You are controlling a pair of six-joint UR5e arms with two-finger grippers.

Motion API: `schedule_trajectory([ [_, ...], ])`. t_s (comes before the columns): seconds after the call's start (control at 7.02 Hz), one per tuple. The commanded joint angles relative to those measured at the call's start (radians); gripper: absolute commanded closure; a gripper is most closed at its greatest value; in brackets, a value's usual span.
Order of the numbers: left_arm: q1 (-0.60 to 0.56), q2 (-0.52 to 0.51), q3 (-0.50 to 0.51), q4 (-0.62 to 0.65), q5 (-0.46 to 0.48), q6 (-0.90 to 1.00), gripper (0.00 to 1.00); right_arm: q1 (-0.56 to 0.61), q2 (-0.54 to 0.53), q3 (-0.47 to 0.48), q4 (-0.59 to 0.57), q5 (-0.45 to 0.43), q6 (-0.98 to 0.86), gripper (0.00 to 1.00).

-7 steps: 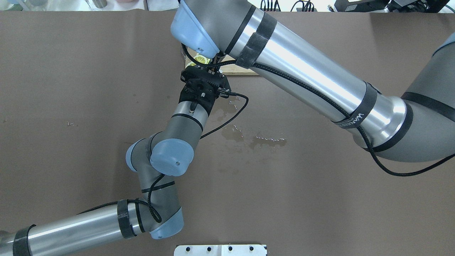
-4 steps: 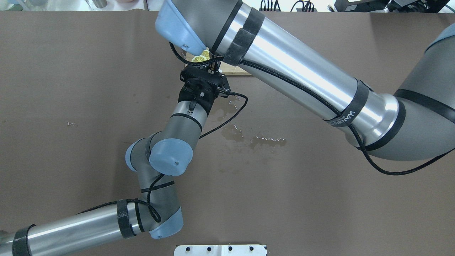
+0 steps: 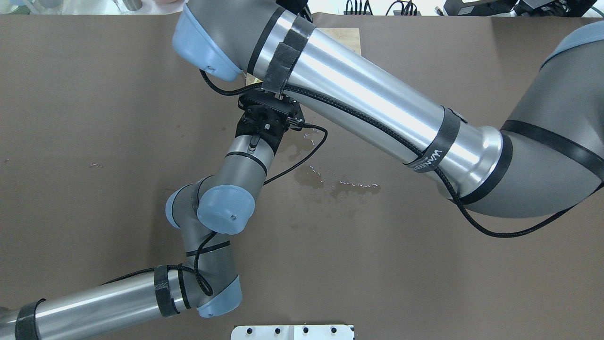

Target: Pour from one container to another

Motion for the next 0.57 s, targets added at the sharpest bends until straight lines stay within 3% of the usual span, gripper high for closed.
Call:
schedule_trajectory([
  [0.0,0.000,0.009,0.000,0.000,0.000,0.000,1.00,-0.012,0.022,-0.032,-0.026,-0.030,-0.002,1.00],
  [0.43,0.000,0.017,0.000,-0.013,0.000,0.000,1.00,-0.029,0.046,-0.078,-0.031,-0.061,-0.003,1.00],
])
